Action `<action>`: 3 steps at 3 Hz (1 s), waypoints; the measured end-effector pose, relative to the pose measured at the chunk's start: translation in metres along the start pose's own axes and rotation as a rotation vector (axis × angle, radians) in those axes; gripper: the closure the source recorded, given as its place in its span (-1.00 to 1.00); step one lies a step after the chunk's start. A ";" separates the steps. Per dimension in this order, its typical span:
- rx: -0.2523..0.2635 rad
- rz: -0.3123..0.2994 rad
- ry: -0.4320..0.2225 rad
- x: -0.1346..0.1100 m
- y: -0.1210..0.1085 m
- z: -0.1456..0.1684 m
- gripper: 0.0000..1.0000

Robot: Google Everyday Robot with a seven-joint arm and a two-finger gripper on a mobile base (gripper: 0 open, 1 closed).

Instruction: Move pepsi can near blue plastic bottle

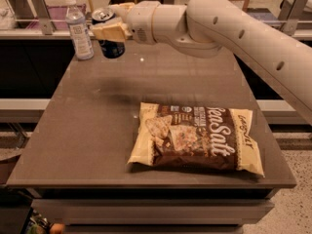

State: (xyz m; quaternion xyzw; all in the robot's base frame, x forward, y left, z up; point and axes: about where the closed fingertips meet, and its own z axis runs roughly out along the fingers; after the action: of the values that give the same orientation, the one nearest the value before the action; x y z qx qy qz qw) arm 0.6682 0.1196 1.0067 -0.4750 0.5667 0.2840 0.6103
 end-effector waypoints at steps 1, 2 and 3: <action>-0.035 0.039 -0.009 0.002 -0.013 0.019 1.00; -0.067 0.088 0.015 0.010 -0.023 0.036 1.00; -0.056 0.123 0.078 0.026 -0.034 0.050 1.00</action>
Offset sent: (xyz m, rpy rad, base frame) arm 0.0641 0.0250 -0.0186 0.0007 0.1902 0.0586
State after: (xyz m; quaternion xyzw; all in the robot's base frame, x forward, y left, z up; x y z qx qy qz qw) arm 0.7247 0.1462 0.9858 -0.4670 0.6099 0.3180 0.5557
